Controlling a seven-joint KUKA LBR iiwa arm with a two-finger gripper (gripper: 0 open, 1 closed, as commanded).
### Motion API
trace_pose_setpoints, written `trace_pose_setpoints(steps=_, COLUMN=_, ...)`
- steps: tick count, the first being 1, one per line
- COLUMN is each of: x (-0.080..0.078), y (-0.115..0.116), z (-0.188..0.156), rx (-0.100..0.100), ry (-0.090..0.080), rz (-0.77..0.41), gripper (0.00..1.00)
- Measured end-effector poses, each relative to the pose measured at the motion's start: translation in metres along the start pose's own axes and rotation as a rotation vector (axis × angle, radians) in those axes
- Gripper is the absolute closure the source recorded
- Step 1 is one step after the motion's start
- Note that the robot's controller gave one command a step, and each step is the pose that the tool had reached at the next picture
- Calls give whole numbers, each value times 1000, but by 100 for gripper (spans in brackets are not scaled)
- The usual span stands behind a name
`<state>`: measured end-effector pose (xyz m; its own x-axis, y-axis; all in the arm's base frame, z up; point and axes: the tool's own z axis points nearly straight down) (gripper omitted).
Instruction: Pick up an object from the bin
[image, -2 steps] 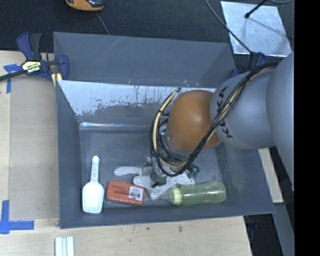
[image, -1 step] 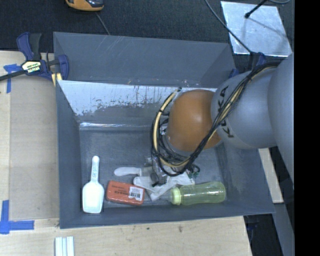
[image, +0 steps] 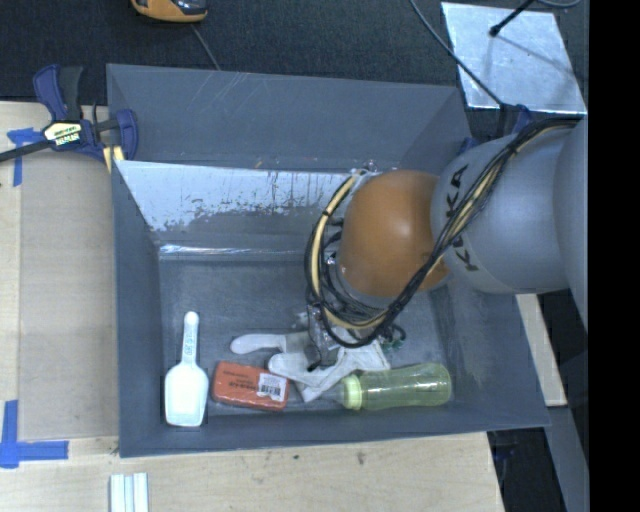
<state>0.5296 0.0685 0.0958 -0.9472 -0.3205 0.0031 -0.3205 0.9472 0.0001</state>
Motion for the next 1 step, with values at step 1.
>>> trace_pose_setpoints(steps=1, x=-2, y=-1, z=-14, rx=2, ry=-8, rz=0, gripper=100)
